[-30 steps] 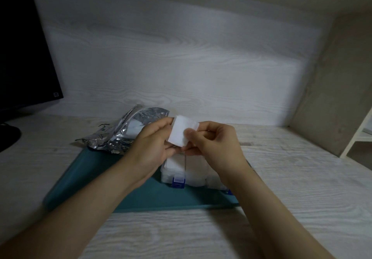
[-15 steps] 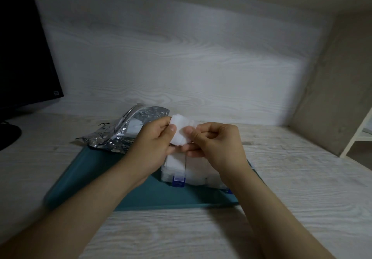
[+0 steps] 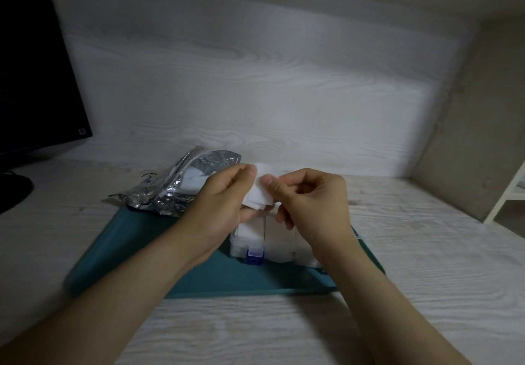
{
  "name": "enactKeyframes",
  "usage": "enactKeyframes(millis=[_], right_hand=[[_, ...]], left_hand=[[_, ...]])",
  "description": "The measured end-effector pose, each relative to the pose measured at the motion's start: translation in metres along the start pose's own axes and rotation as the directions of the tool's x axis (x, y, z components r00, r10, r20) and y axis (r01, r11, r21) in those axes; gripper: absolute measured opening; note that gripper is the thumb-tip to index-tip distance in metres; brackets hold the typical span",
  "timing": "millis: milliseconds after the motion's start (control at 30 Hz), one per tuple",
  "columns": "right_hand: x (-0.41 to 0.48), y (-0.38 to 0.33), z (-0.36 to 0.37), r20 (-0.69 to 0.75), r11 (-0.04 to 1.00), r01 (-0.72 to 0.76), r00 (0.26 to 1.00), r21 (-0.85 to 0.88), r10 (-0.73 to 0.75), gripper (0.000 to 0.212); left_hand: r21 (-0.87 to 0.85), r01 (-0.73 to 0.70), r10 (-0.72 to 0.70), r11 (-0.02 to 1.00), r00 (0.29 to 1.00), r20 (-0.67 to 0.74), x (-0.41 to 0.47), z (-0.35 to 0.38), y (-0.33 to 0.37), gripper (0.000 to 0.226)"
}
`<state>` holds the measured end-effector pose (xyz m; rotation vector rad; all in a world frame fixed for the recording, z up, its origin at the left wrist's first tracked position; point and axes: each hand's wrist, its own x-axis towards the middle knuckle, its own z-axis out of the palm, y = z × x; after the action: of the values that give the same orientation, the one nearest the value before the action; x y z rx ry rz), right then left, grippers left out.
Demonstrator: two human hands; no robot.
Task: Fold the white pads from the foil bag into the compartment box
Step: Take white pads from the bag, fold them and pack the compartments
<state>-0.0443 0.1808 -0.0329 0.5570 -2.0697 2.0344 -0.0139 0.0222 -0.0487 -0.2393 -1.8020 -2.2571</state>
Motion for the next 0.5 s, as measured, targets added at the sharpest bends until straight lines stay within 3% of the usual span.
enactKeyframes(millis=[100,233,300,400,500], right_hand=[[-0.0009,-0.0017,0.0011,-0.032,0.996,0.032,0.999,-0.086,-0.035,0.027],[0.0041,0.0026,-0.0016,-0.136,0.988,0.005,0.990,-0.157,-0.027,0.009],[0.0056,0.0044,-0.0028,-0.079,0.981,0.014,0.996,-0.192,-0.029,0.003],[0.0040,0.0042,-0.0014,0.019,0.982,0.041,0.999,-0.184,-0.038,0.011],[0.0053,0.0043,-0.0024,-0.031,0.990,0.045,0.998,-0.132,-0.050,0.010]], left_hand=[[0.064,-0.033,0.030,0.997,0.998,0.052,-0.0006,0.0009,-0.0015,0.031],[-0.014,-0.027,0.027,1.000,0.999,-0.020,0.0004,0.0013,0.0000,0.030],[-0.077,-0.009,0.007,0.997,1.000,-0.023,0.0002,0.0015,0.0018,0.030],[-0.083,-0.017,0.017,0.996,1.000,-0.005,-0.0011,0.0007,0.0020,0.031],[0.029,-0.045,0.045,0.999,0.999,-0.006,-0.0011,-0.0015,0.0003,0.031]])
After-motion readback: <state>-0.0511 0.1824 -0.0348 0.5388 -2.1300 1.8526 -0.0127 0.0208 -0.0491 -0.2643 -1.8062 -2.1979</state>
